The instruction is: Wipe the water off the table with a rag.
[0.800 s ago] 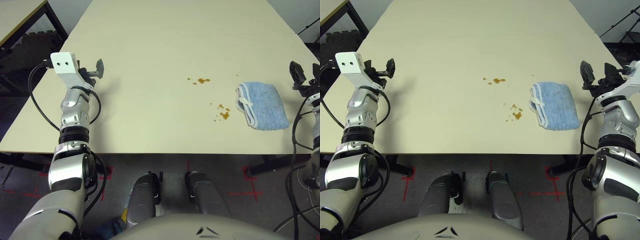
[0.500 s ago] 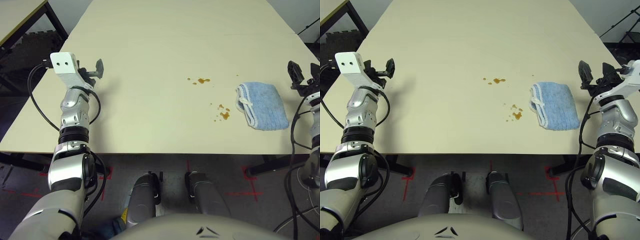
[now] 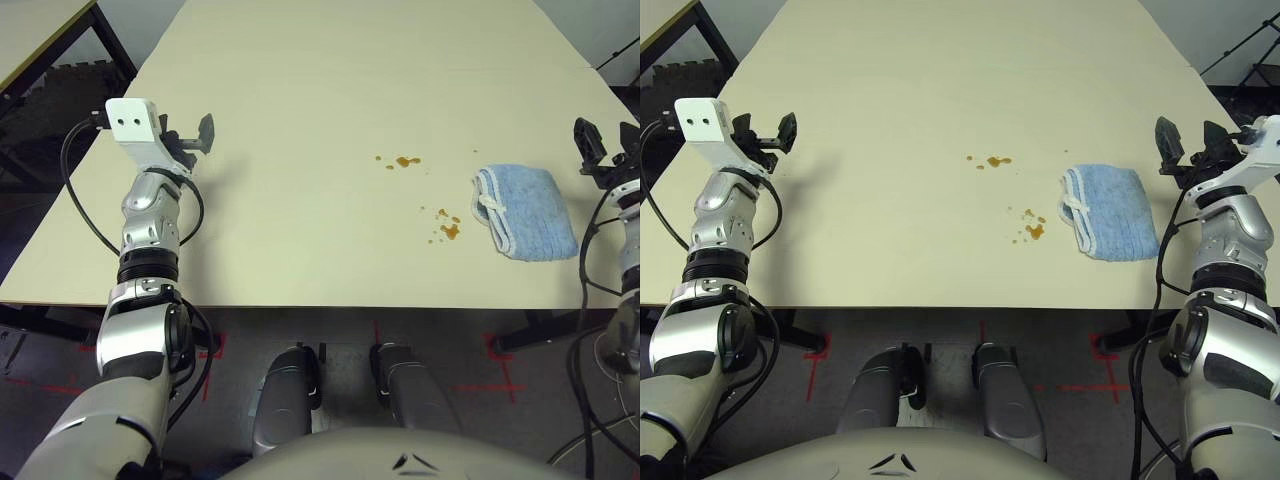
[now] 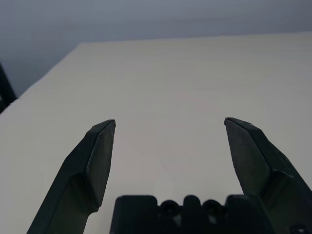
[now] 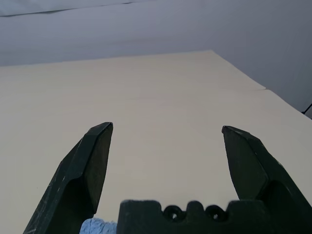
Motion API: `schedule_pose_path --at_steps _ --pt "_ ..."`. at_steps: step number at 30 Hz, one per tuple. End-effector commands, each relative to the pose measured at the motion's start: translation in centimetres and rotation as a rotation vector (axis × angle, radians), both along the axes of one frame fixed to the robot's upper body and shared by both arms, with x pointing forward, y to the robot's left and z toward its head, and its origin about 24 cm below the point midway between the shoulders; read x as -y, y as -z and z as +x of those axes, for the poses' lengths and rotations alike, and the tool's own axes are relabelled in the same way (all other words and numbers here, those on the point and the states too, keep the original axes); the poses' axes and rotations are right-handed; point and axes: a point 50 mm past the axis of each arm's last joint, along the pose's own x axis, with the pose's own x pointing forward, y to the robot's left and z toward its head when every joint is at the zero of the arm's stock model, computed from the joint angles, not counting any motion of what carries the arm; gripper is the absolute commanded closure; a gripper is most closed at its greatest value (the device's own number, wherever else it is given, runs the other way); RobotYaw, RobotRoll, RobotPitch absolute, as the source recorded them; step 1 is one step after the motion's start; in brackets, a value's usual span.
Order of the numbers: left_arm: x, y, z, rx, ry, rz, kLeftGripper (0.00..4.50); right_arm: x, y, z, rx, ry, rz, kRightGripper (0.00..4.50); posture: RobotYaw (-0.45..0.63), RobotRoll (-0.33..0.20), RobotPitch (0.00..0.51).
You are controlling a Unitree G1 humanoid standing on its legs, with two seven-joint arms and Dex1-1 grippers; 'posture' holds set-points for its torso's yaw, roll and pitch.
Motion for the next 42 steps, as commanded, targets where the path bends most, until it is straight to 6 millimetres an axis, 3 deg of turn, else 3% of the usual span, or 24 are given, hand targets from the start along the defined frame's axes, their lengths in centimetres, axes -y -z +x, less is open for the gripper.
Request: schedule_pose_path --at_steps 1,8,16,25,32,42 --pt "0.8 0.3 -0.4 -0.028 0.137 0.025 0.0 0.4 -0.1 -0.2 -0.009 0.01 -0.001 0.04 -0.14 0.0 0.121" --pt "4.0 0.5 -2.2 -0.081 0.563 0.097 0.0 0.6 -0.6 -0.2 0.008 0.03 0.001 0.04 -0.16 0.0 0.122" --pt "5.7 0.8 -4.2 -0.176 0.877 0.121 0.0 1.5 -0.1 -0.8 -0.062 0.02 0.051 0.04 -0.17 0.0 0.127" --pt "6.2 1.3 -4.2 -0.199 0.907 0.137 0.0 2.3 -0.2 -2.3 -0.272 -0.145 0.053 0.04 -0.2 0.0 0.134" --pt "6.5 1.2 -3.9 -0.187 0.896 0.144 0.0 1.3 1.9 -3.3 -0.473 -0.253 0.024 0.04 -0.2 0.0 0.135" --pt "6.3 1.0 -3.9 -0.181 0.885 0.152 0.0 -0.1 4.5 -3.6 -0.578 -0.316 0.045 0.04 -0.19 0.0 0.131"
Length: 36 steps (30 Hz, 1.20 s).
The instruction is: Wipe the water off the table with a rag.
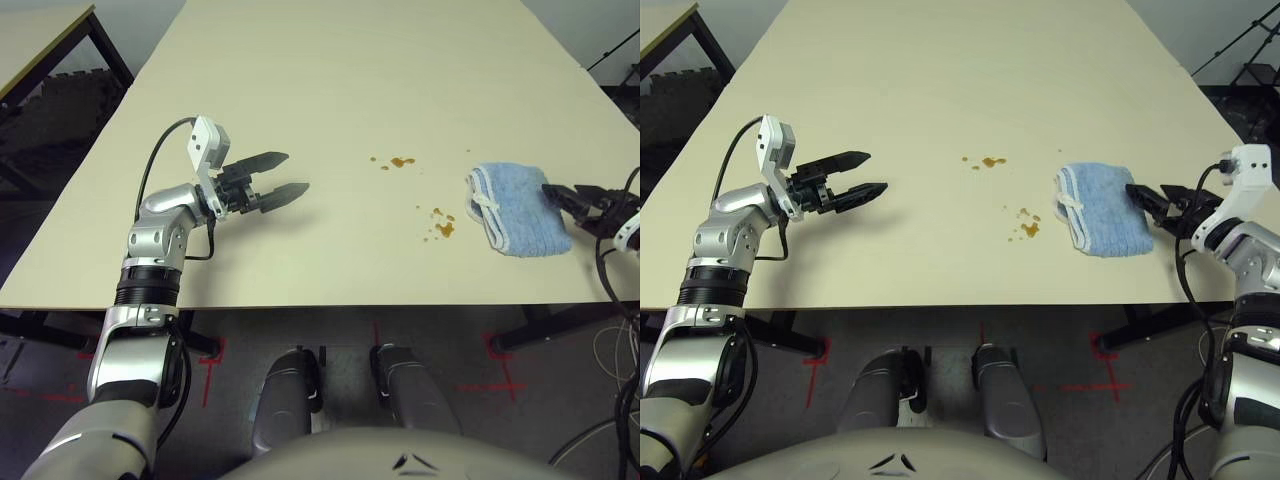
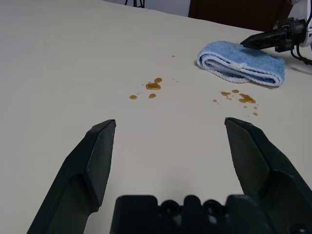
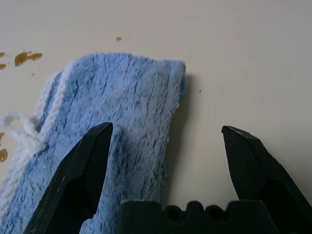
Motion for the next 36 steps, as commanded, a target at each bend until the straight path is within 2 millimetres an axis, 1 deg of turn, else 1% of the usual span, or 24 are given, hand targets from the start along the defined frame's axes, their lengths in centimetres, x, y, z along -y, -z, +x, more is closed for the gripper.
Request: schedule_pose_path --at_steps 1,5,18,24,27,28,30,32,33,36 --pt "-0.2 0.0 0.0 0.002 -0.007 0.022 0.0 -0.6 1.1 -0.1 -0.044 -0.03 0.001 0.04 -0.19 0.0 0.131" --pt "-0.2 0.0 0.0 0.003 -0.011 0.024 0.0 -1.2 1.7 0.0 -0.067 -0.05 0.0 0.04 -0.19 0.0 0.131" --pt "-0.5 -0.1 0.0 0.011 -0.028 0.029 0.0 -4.2 3.1 0.6 -0.107 -0.185 0.005 0.04 -0.17 0.0 0.128" --pt "-0.6 0.0 0.0 0.013 -0.034 0.029 0.0 -4.8 3.3 0.7 -0.115 -0.22 -0.018 0.04 -0.17 0.0 0.13" --pt "-0.6 0.0 0.0 0.014 -0.038 0.029 0.0 -4.5 3.1 1.0 -0.107 -0.19 -0.028 0.6 -0.17 0.0 0.131" --pt "-0.6 0.1 0.0 0.015 -0.04 0.029 0.0 -4.4 3.0 1.0 -0.105 -0.184 -0.03 0.99 -0.17 0.0 0.131" --pt "-0.6 0.1 0.0 0.015 -0.042 0.029 0.0 -4.3 2.7 1.1 -0.097 -0.178 -0.029 1.62 -0.17 0.0 0.131" --pt "-0.6 0.1 0.0 0.016 -0.043 0.03 0.0 -4.2 2.5 1.2 -0.087 -0.171 -0.022 2.48 -0.17 0.0 0.132" --pt "-0.6 0.2 0.0 0.016 -0.043 0.03 0.0 -4.2 2.3 1.3 -0.081 -0.165 -0.02 2.81 -0.17 0.0 0.132" --pt "-0.6 0.2 0.0 0.016 -0.045 0.031 0.0 -4.1 1.8 1.5 -0.061 -0.156 0.0 3.99 -0.17 0.0 0.132"
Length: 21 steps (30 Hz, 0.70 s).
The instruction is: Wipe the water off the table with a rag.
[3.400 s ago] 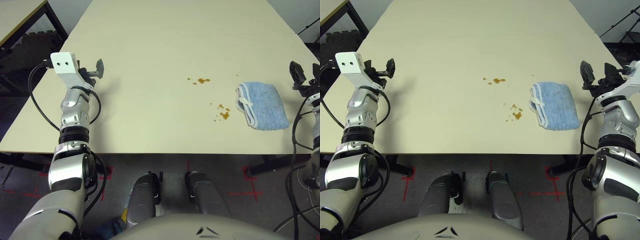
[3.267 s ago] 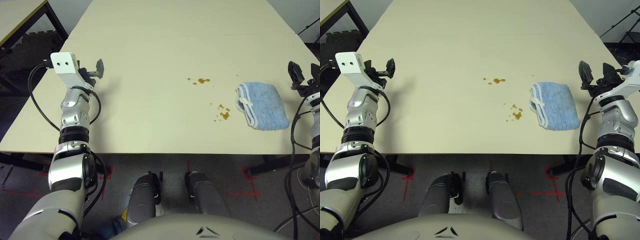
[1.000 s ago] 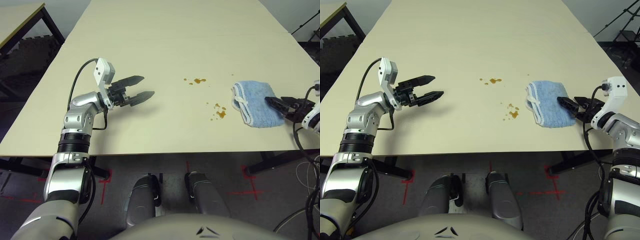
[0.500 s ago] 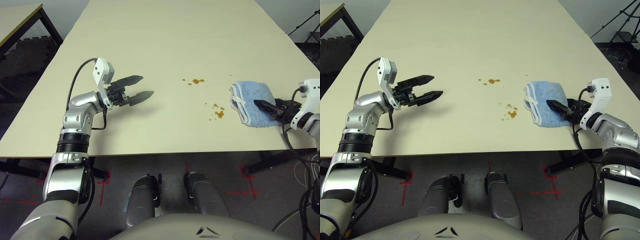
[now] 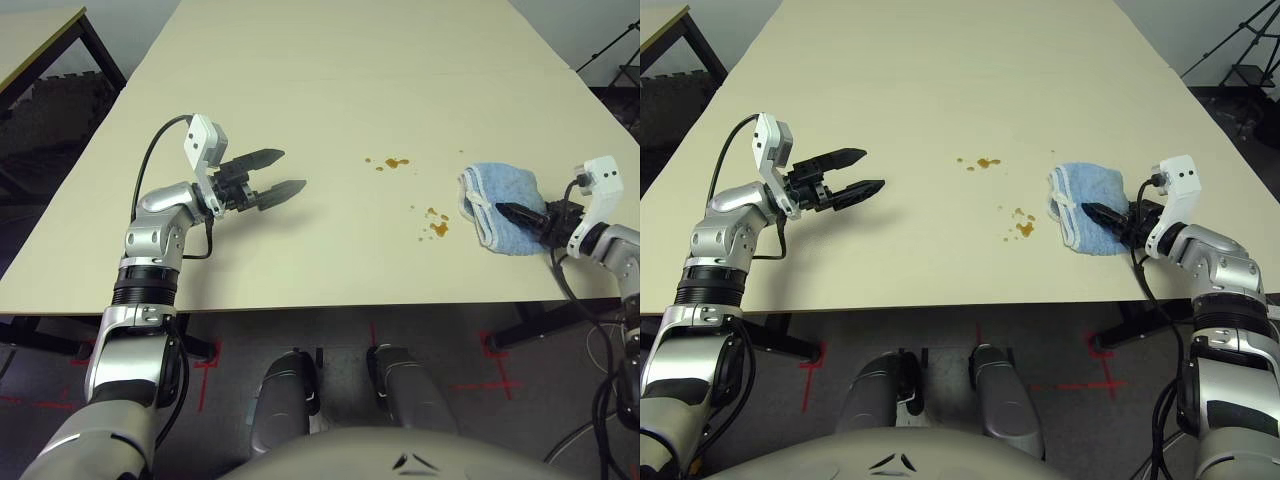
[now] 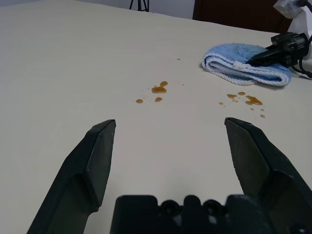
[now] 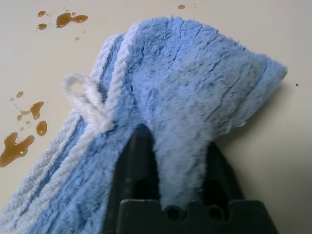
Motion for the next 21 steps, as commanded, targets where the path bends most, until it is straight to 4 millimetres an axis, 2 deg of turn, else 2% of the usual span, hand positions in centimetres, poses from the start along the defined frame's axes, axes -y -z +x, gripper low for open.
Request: schedule_pose_path --at_steps 1,2,10,21 --pt "-0.2 0.5 -0.1 -0.012 -0.014 0.019 0.0 -0.1 -0.1 0.1 -0.007 0.024 0.048 4.31 -0.17 0.0 0.132" --pt "-0.2 0.5 0.0 -0.012 -0.014 0.02 0.0 -0.2 -0.3 0.2 0.0 0.026 0.061 4.48 -0.17 0.0 0.132" --pt "-0.2 0.6 0.1 -0.014 -0.013 0.027 0.0 -0.9 -1.6 0.3 -0.047 0.045 0.061 4.5 -0.17 0.0 0.134" --pt "-0.4 0.7 0.1 -0.011 -0.008 0.049 0.0 -4.1 -0.4 -0.3 -0.118 -0.041 0.001 4.5 -0.17 0.0 0.136"
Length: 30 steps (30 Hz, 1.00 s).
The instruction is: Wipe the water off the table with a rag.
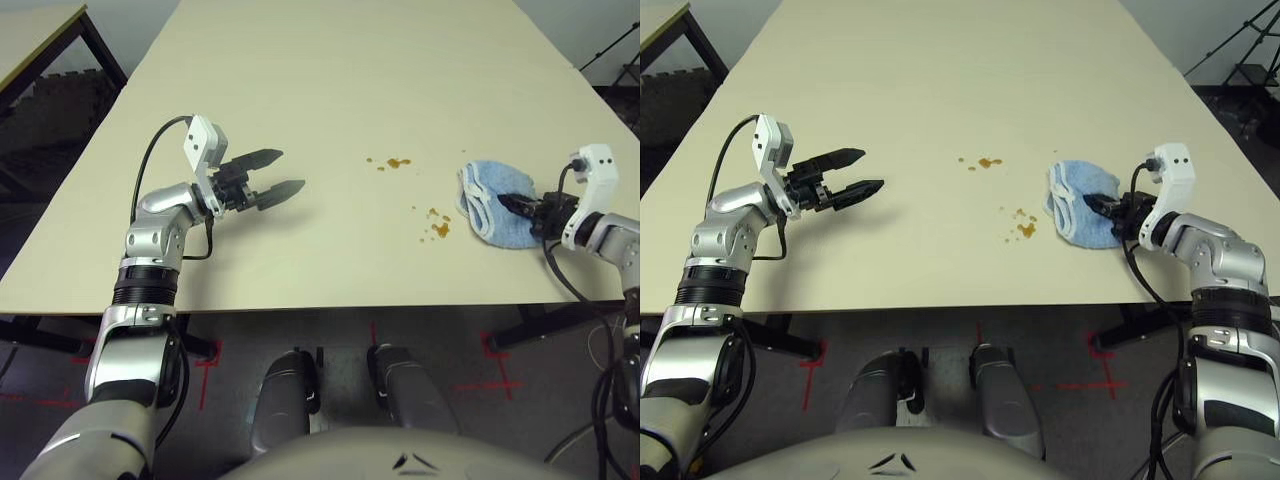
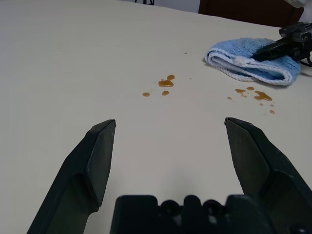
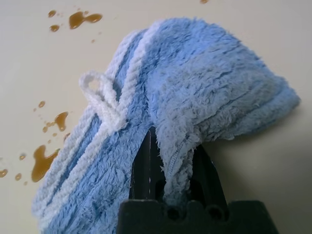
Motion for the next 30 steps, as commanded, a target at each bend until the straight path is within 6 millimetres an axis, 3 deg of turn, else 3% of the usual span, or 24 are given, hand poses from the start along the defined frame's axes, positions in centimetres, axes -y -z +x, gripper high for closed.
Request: schedule_pose_path --at_steps 1,11,30 --pt "-0.1 0.2 -0.1 0.0 0.01 0.035 0.0 -1.3 1.1 -0.2 -0.042 -0.035 -0.009 4.5 -0.17 0.0 0.136" --pt "-0.1 0.1 -0.1 0.005 0.013 0.037 0.0 -4.9 2.3 -0.6 -0.07 -0.113 0.02 4.5 -0.17 0.0 0.131" --pt "-0.1 0.2 -0.3 0.003 0.011 0.04 0.0 -11.6 2.2 -1.5 -0.071 -0.246 0.117 4.5 -0.16 0.0 0.138"
